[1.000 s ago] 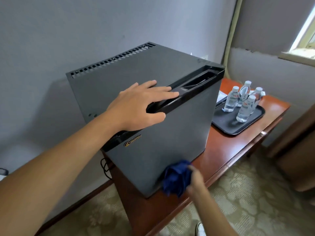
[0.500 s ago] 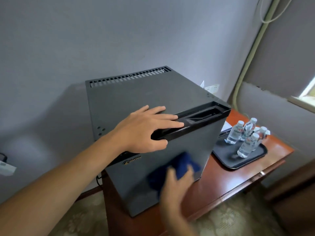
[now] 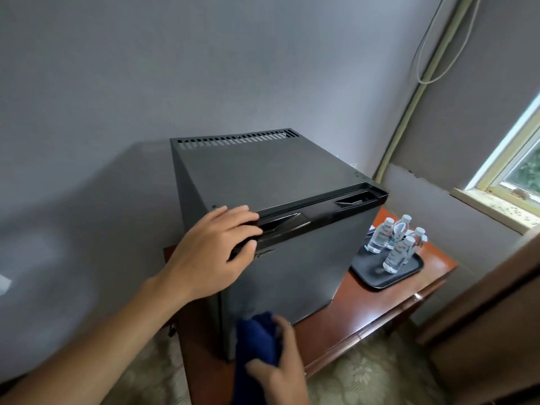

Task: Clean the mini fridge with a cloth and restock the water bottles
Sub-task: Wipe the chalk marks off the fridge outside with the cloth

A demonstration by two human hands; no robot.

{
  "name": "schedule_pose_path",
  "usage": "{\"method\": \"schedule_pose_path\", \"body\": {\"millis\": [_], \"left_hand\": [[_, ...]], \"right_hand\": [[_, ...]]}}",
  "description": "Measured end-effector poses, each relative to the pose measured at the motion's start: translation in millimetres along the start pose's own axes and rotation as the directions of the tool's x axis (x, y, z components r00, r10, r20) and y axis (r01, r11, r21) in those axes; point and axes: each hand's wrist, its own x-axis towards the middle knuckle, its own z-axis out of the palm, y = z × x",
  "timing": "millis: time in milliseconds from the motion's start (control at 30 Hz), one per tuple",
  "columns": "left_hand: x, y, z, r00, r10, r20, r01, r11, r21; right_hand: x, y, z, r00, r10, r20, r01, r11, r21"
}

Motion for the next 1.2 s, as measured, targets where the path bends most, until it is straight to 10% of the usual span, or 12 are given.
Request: {"method": "schedule_pose_path", "body": {"millis": [433, 633, 800, 1200], "left_hand": [[-33.0, 4.4, 6.1, 0.953, -0.303, 0.005, 0.297, 0.93, -0.215], [-40.3, 34.8, 19.5, 0.891, -0.451, -0.056, 0.442, 0.889, -0.122], [-39.0, 50.5, 12.3, 0.839, -0.542, -0.051, 0.541, 0.84, -0.035], [-33.1, 53.9, 4.3, 0.878, -0.453, -0.152, 0.472, 0.872, 0.129]], "right_hand": [[47.0, -222.1, -60.7, 0.824, -0.557, -0.105, 0.421, 0.725, -0.544], [87.3, -225.7, -44.4, 0.819, -0.416, 0.396, 0.496, 0.164, -0.852], [81.0, -241.2, -65.0, 0.724, -0.315, 0.613, 0.668, 0.104, -0.737], [101.5, -246.1, -110.4, 0.726, -0.211, 0.655, 0.604, -0.262, -0.753]]}}
